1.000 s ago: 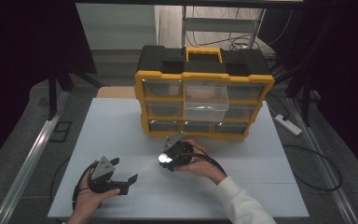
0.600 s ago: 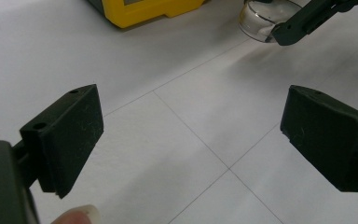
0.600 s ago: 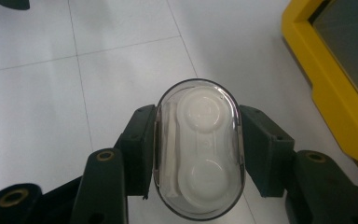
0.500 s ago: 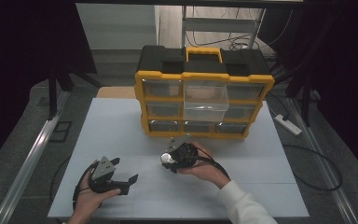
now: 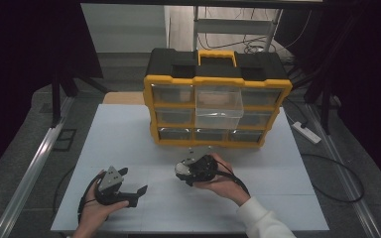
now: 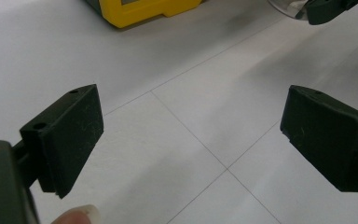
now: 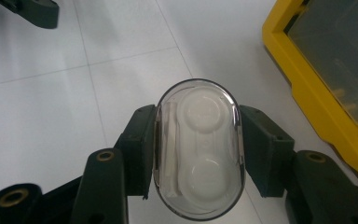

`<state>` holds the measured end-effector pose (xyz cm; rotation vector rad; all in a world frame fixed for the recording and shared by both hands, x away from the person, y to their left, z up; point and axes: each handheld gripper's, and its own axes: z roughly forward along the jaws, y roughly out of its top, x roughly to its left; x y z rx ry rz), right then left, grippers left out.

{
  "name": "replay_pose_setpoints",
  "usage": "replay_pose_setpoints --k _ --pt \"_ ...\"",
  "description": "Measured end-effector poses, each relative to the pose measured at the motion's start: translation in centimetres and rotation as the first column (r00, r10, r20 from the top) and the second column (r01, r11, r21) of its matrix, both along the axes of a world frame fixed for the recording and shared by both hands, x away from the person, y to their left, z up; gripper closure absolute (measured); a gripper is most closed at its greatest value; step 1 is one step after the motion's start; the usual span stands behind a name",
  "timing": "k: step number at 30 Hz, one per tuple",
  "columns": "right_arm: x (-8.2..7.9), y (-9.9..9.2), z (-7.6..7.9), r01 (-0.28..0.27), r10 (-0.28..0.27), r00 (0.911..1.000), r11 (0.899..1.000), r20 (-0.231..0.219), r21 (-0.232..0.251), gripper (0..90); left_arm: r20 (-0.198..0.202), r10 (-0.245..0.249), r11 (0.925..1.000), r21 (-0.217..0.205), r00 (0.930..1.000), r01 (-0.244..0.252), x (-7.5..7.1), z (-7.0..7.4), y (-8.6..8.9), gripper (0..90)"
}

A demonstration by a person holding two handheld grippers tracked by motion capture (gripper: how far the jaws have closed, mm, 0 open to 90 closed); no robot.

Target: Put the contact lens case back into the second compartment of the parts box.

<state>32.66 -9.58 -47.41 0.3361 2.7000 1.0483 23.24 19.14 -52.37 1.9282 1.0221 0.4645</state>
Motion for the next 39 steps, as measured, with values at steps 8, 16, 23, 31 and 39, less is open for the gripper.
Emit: replay_pose_setpoints --k 8,16,23,31,39 --pt "-0.4 -0.7 -0.1 0.025 -0.025 0.9997 0.999 -0.004 0.035 49.2 0.003 0.002 1.0 0.002 1.0 -0.002 0.0 0.0 0.1 6.8" --pt "-0.4 -1.9 -0.3 0.06 -0.059 0.9982 0.996 -0.011 0.063 49.2 0.002 -0.001 1.0 0.001 1.0 0.001 0.0 0.0 0.0 6.8" --pt "-0.8 -3.4 0.1 0.094 -0.093 0.9956 0.991 -0.01 0.095 49.2 0.002 -0.003 1.0 0.002 1.0 0.003 0.0 0.0 0.0 6.8" --pt "-0.8 -4.3 0.3 0.116 -0.115 0.9932 0.987 -0.015 0.115 49.2 0.001 -0.004 1.0 0.003 1.0 0.004 0.0 0.0 -0.1 6.8" --pt "-1.3 -5.7 1.0 0.148 -0.149 0.9888 0.975 -0.009 0.163 49.1 0.001 -0.004 1.0 0.005 1.0 0.004 0.0 0.0 -0.1 6.8"
